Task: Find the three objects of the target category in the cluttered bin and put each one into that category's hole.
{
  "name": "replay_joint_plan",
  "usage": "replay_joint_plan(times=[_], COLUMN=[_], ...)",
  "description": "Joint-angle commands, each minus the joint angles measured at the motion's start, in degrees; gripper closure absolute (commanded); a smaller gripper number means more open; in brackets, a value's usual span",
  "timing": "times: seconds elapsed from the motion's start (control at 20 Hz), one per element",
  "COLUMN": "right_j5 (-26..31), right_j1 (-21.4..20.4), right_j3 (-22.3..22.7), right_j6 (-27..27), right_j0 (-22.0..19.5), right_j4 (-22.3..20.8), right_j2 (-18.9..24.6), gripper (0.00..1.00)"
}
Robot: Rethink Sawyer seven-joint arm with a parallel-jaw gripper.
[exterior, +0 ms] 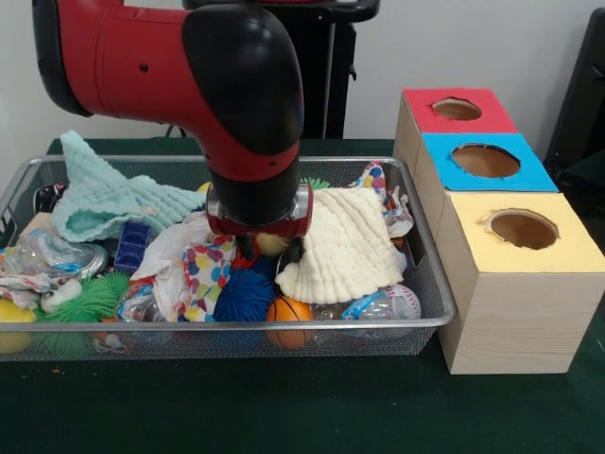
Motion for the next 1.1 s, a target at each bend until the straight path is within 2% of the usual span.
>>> replay_joint_plan(times=[0.05,0.55,0.8,0.95,1.05,1.1], right_j5=[7.7,9.0,8.2,5.9,7.6,8.5], right_j1=[1.9,4.8,6.0,6.5,7.1,7.4], right_j3=[8.1,6.2,5.3,6.1,5.1,4.7], right_j6=[2.5,1.8,0.3,-0.3,-1.0,-1.3], right_j0=[-0.3,0.3,0.9,0.5,0.3,0.2], right_j4=[0.5,-1.3,-4.2,-4.1,-3.8,-3.7], right_j2=[2.5,2.0,0.6,1.0,1.4,1.5], gripper=[0.00,0.00,0.00,0.00,0.00,1.00])
